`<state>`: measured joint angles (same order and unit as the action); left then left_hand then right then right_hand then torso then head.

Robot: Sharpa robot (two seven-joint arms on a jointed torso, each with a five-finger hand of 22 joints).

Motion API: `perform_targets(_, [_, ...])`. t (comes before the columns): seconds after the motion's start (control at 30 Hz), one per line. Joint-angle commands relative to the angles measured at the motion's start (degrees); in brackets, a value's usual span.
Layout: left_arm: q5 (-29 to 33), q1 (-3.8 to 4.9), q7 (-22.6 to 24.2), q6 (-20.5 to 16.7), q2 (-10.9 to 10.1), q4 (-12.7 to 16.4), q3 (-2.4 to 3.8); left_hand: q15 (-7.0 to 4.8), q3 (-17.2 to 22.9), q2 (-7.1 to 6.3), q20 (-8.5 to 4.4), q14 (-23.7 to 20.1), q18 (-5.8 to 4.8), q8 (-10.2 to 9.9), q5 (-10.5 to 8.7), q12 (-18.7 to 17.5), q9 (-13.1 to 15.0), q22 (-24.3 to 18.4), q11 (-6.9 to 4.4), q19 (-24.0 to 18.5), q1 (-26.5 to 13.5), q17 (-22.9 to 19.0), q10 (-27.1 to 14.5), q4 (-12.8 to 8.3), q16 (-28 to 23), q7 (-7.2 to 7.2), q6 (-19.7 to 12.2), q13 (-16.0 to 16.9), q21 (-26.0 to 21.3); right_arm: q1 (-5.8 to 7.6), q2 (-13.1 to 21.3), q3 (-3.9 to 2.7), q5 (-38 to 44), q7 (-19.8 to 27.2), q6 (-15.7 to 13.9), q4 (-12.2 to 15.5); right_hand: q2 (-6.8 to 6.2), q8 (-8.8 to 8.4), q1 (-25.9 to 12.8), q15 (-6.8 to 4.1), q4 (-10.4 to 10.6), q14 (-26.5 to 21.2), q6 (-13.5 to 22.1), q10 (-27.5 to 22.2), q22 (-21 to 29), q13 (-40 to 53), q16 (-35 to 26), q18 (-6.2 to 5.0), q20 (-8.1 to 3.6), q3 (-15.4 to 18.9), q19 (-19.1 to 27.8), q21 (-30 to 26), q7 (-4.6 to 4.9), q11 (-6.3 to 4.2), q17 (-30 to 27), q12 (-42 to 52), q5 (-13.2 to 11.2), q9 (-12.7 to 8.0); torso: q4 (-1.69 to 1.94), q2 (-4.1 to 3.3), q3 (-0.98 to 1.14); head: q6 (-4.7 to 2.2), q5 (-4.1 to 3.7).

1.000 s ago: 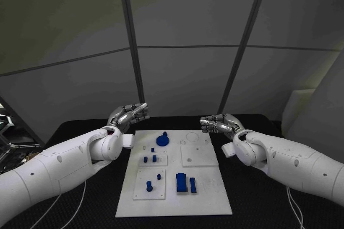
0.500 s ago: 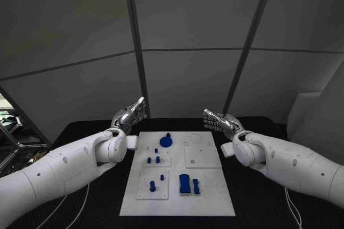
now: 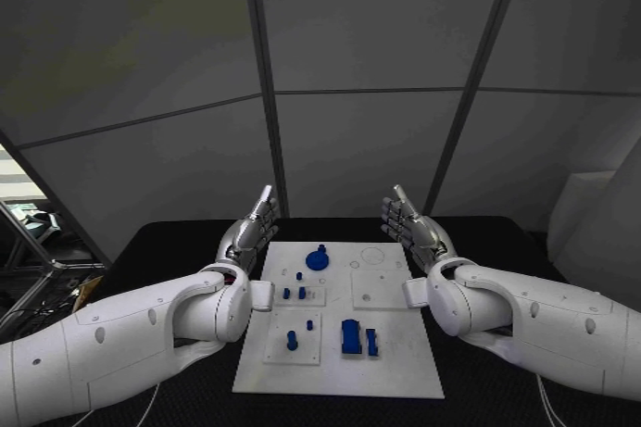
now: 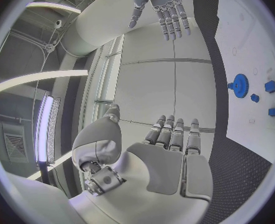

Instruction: Assemble the parts on the task board

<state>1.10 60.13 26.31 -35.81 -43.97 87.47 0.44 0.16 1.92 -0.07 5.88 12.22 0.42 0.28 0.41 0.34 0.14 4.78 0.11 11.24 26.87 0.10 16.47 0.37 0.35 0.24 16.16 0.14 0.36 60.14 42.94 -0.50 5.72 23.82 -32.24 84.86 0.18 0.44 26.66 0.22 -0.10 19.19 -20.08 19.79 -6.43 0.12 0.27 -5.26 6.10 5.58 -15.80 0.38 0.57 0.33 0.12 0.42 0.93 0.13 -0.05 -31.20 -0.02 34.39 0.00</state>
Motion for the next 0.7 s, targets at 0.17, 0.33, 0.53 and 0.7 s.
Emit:
perform_targets(0.17, [-1.10, 0.03, 3.48, -8.31, -0.72, 2.48, -0.44, -0.16, -1.92, 0.07, -5.88, -5.29, -0.42, -0.28, -0.41, -0.34, -0.14, -4.78, -0.11, -5.04, -11.61, -0.10, -7.09, -0.37, -0.35, -0.24, -6.99, -0.14, -0.36, 0.02, 1.69, 0.48, -5.64, 5.91, -11.71, 4.91, -0.18, -0.44, -11.60, -0.22, 0.10, -8.33, 8.77, -8.64, 6.43, -0.12, -0.27, 5.26, -6.10, -5.58, 6.94, -0.38, -0.57, -0.33, -0.12, -0.42, -0.93, -0.13, 0.05, 0.02, 0.02, -0.02, 0.00])
perform_targets(0.33, [-1.10, 0.03, 3.48, -8.31, -0.72, 2.48, -0.44, -0.16, -1.92, 0.07, -5.88, -6.51, -0.42, -0.28, -0.41, -0.34, -0.14, -4.78, -0.11, -6.16, -14.25, -0.10, -8.75, -0.37, -0.35, -0.24, -8.59, -0.14, -0.36, 0.02, 1.76, 0.50, -5.72, 5.98, -11.88, 5.09, -0.18, -0.44, -14.15, -0.22, 0.10, -10.20, 10.66, -10.50, 6.43, -0.12, -0.27, 5.26, -6.10, -5.58, 8.39, -0.38, -0.57, -0.33, -0.12, -0.42, -0.93, -0.13, 0.05, 0.02, 0.02, -0.02, 0.00])
perform_targets(0.53, [-1.10, 0.03, 3.48, -8.31, -0.72, 2.48, -0.44, -0.16, -1.92, 0.07, -5.88, -7.63, -0.42, -0.28, -0.41, -0.34, -0.14, -4.78, -0.11, -7.09, -17.05, -0.10, -10.39, -0.37, -0.35, -0.24, -10.30, -0.14, -0.36, 0.02, 1.76, 0.50, -5.72, 5.98, -11.88, 5.09, -0.18, -0.44, -16.88, -0.22, 0.10, -12.17, 12.74, -12.58, 6.43, -0.12, -0.27, 5.26, -6.10, -5.58, 9.93, -0.38, -0.57, -0.33, -0.12, -0.42, -0.93, -0.13, 0.05, 0.02, 0.02, -0.02, 0.00])
perform_targets(0.7, [-1.10, 0.03, 3.48, -8.31, -0.72, 2.48, -0.44, -0.16, -1.92, 0.07, -5.88, -12.22, -0.42, -0.28, -0.41, -0.34, -0.14, -4.78, -0.11, -11.24, -18.91, -0.10, -11.51, -0.37, -0.35, -0.24, -11.30, -0.14, -0.36, 0.02, 1.76, 0.50, -5.72, 5.98, -11.88, 5.09, -0.18, -0.44, -18.68, -0.22, 0.10, -13.45, 14.11, -13.79, 6.43, -0.12, -0.27, 5.26, -6.10, -5.58, 11.00, -0.38, -0.57, -0.33, -0.12, -0.42, -0.93, -0.13, 0.05, 0.02, 0.02, -0.02, 0.00])
